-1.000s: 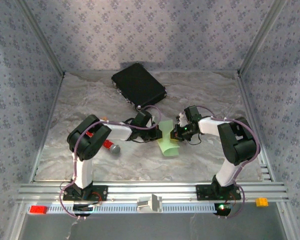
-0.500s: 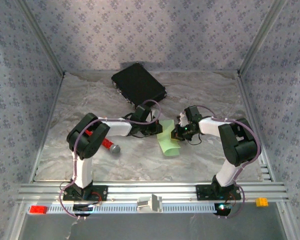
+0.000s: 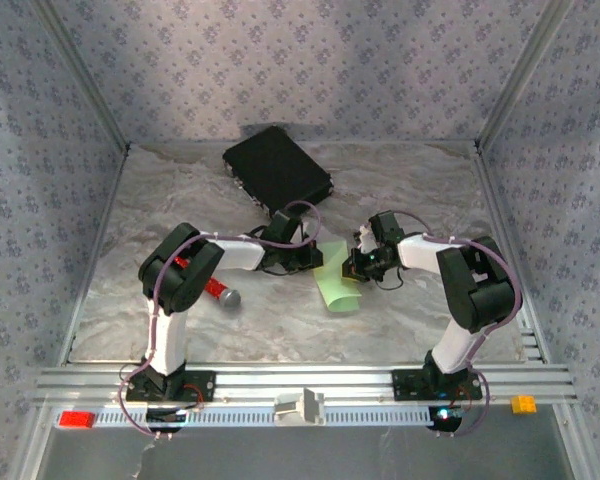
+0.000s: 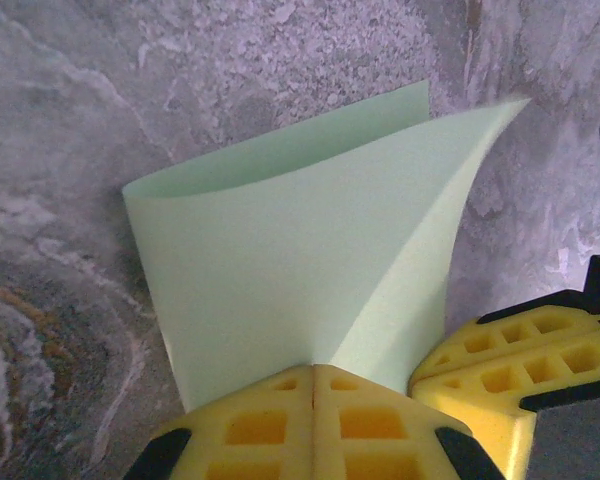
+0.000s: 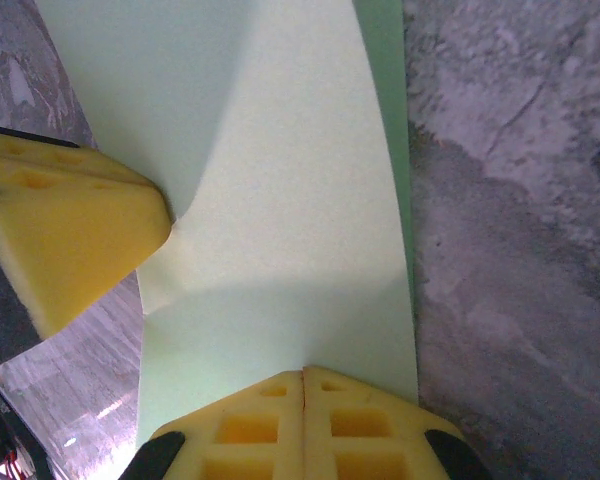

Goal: Fold a paper plane with a square sheet of paper (pick it up from the middle)
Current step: First fold the square sheet of paper in half at the center of the table.

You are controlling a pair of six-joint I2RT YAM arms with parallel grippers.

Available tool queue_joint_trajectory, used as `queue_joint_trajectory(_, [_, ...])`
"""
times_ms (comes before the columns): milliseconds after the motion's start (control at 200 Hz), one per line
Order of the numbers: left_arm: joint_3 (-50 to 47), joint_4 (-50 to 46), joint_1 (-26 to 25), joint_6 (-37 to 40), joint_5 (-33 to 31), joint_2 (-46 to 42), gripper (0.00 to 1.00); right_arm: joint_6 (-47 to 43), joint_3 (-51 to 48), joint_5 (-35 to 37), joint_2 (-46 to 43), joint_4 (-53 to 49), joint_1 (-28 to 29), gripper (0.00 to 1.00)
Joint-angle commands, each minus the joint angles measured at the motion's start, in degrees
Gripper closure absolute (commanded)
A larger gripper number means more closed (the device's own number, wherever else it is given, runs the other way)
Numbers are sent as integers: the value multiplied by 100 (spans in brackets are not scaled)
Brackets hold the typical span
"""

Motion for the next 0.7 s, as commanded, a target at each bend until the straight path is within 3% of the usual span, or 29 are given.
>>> queue_joint_trajectory(0, [314, -468, 44, 219, -49, -8, 97, -85, -299, 1008, 235, -596, -114, 100])
queue_joint_trajectory(305, [316, -114, 203, 47, 142, 344, 97, -80, -313, 999, 226, -587, -135, 100])
queue_joint_trajectory(695, [258, -475, 298, -64, -914, 194, 97, -90, -325, 966, 220, -591, -123, 100])
